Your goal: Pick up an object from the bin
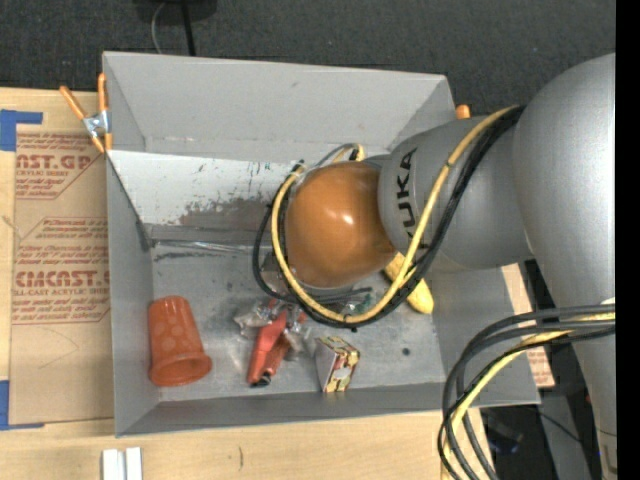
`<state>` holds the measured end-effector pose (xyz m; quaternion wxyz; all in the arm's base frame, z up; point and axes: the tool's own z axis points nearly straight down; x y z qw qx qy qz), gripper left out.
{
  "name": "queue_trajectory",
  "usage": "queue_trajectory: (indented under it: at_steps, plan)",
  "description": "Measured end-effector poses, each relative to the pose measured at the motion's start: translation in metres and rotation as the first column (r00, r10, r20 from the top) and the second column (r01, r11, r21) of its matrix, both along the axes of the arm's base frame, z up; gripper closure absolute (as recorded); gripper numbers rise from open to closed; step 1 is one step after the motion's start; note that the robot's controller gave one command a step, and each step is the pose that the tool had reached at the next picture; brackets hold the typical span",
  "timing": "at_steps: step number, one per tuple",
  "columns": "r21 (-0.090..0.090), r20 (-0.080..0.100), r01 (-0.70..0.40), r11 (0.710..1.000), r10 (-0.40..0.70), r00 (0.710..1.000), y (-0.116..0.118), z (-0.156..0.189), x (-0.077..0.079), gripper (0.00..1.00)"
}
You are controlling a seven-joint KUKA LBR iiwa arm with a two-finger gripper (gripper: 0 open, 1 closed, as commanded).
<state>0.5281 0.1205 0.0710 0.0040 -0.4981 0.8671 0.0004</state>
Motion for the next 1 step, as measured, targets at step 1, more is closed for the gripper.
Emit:
queue_trajectory:
  at_steps: [1]
  plan:
    - [0.000, 0.000, 0.000, 1.000, 0.000, 1.000, 0.0000, 0.0000, 0.0000, 1.00]
